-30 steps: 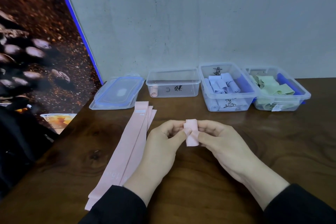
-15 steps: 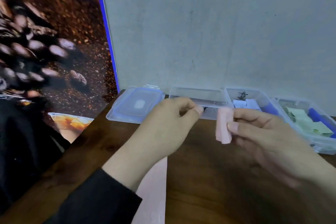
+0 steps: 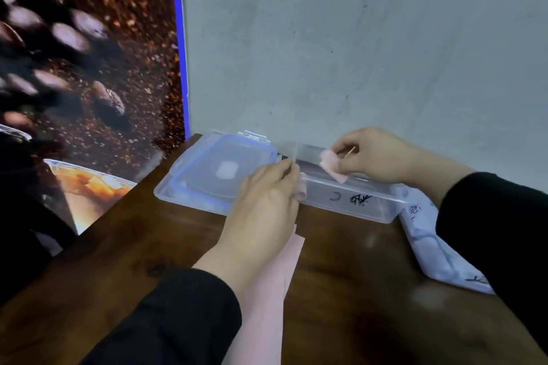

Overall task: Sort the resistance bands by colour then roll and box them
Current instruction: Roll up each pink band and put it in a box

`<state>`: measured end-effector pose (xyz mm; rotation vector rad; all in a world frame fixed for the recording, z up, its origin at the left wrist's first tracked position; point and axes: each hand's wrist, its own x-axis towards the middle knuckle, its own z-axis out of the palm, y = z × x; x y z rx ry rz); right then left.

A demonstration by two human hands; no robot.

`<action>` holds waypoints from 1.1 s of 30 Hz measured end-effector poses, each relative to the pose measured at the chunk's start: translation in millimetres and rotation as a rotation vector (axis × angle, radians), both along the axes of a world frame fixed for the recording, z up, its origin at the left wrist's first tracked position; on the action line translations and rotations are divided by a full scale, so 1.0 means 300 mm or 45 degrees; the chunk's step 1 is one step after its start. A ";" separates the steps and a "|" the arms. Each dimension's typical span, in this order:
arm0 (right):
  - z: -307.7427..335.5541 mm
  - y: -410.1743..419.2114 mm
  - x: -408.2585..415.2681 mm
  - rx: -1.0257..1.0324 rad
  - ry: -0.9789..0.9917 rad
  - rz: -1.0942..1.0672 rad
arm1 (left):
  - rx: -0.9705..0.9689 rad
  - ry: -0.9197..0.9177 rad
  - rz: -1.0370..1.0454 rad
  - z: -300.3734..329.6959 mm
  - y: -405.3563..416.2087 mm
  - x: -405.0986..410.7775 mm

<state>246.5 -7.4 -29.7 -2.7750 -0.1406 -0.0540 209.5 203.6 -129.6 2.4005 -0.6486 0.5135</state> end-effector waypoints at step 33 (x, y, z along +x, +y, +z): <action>-0.023 0.021 0.094 0.012 0.282 0.062 | 0.055 -0.119 0.030 0.005 -0.008 0.010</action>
